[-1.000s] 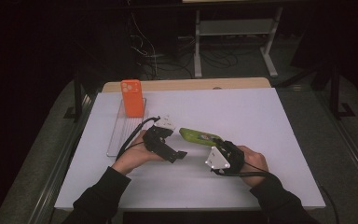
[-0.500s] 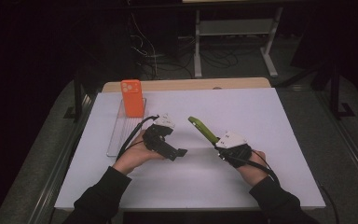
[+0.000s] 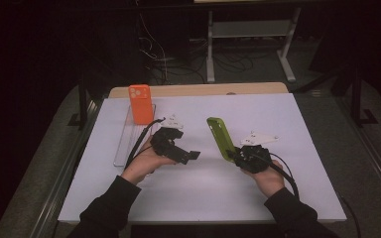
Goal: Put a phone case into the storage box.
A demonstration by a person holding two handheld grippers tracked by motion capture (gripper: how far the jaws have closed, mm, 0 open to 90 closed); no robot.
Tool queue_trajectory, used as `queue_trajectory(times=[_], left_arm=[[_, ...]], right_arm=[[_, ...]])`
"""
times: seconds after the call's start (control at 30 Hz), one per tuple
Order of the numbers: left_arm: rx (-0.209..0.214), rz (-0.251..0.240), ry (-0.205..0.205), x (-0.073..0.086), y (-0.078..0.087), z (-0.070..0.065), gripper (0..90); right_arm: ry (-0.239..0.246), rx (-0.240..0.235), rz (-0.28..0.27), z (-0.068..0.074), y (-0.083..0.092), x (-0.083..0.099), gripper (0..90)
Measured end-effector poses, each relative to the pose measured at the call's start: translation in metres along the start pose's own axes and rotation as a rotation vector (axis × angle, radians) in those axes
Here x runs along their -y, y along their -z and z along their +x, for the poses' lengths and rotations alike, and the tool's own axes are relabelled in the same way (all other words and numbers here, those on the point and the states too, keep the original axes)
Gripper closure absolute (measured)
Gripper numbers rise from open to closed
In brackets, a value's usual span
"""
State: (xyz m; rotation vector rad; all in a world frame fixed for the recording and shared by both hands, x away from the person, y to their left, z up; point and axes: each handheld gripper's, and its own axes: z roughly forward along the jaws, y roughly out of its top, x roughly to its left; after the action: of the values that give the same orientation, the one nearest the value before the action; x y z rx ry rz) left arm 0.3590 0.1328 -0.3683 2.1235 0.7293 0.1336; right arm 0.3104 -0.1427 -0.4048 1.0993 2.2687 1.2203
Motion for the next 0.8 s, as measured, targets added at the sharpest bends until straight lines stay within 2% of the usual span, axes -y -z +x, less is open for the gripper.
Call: queue_trajectory(times=[0.1,0.2,0.3,0.53,0.57,0.7,0.8], left_arm=[[0.006,-0.039,0.015,-0.005,-0.001,0.001,0.0],[0.016,-0.068,0.050,-0.009,-0.003,0.002,0.0],[0.020,-0.085,0.071,-0.013,-0.005,0.003,0.0],[0.026,-0.123,0.089,-0.022,-0.012,0.003,0.0],[0.029,-0.128,0.103,-0.022,-0.013,0.002,0.0],[0.038,-0.147,0.104,-0.026,-0.017,0.001,0.0],[0.045,-0.144,0.108,-0.026,-0.021,0.000,0.0]], right_arm=[[-0.005,0.001,0.000,0.002,0.000,0.000,75.6],[-0.001,-0.004,-0.004,0.004,-0.002,0.000,75.6],[0.004,-0.016,-0.010,0.007,-0.002,-0.001,75.6],[0.003,-0.036,-0.029,0.013,-0.001,-0.004,75.6],[0.006,-0.039,-0.037,0.014,-0.001,-0.004,75.6],[-0.004,-0.056,-0.049,0.016,0.000,-0.006,75.6],[-0.004,-0.067,-0.053,0.018,0.001,-0.006,75.6]])
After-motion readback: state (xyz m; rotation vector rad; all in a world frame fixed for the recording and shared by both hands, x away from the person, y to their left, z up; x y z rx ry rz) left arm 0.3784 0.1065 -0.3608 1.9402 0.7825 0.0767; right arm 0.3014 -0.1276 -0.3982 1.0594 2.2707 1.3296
